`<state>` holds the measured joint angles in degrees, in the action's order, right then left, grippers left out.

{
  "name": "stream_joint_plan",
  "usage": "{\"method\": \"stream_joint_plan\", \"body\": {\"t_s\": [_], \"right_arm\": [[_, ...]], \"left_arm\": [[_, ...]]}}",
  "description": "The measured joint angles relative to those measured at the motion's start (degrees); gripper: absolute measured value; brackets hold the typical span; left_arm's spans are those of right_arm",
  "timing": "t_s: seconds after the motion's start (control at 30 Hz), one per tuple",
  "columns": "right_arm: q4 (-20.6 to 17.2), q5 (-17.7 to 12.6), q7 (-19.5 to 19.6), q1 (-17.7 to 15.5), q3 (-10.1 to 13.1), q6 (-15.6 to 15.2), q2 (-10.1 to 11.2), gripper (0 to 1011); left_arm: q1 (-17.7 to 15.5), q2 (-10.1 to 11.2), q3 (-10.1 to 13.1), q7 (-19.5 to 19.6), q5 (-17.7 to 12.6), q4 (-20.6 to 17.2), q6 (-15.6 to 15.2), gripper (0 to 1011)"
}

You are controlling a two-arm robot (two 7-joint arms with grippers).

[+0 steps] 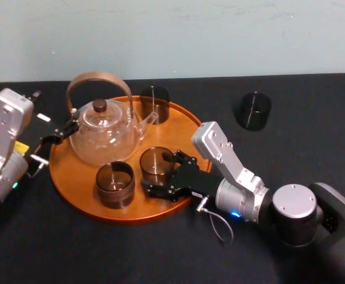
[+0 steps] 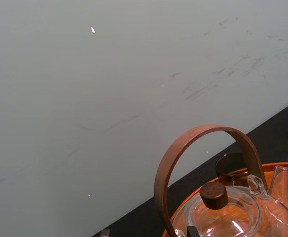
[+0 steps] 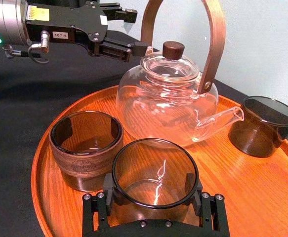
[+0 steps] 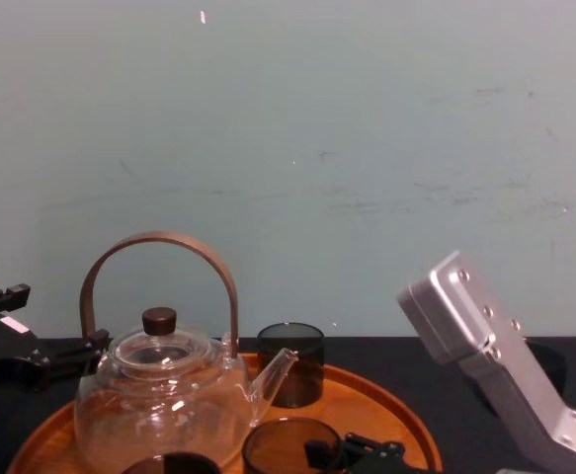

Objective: Pick up the glass from the table and place it on the tray.

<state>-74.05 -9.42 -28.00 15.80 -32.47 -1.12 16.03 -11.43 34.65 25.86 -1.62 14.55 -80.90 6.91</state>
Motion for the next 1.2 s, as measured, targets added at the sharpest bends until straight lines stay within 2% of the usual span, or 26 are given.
{"method": "stream_joint_plan", "body": {"t_s": [0.5,0.63,0.93,1.2], "right_arm": [[-0.1,0.0,0.0,0.0,0.1,0.0,0.1,912],[-0.1,0.0,0.0,0.0,0.1,0.0,0.1,1000],[-0.1,0.0,0.0,0.0,0.1,0.0,0.1,1002],[-0.6,-1.3,-0.9,-0.4,0.3,-1.0,0.5,1002]], "left_arm": [[0.0,0.0,0.0,0.0,0.0,0.0,0.0,1010],[0.0,0.0,0.0,0.0,0.0,0.0,0.0,1010],[0.0,0.0,0.0,0.0,0.0,0.0,0.0,1010],[0.0,0.0,0.0,0.0,0.0,0.0,0.0,1009]]}}
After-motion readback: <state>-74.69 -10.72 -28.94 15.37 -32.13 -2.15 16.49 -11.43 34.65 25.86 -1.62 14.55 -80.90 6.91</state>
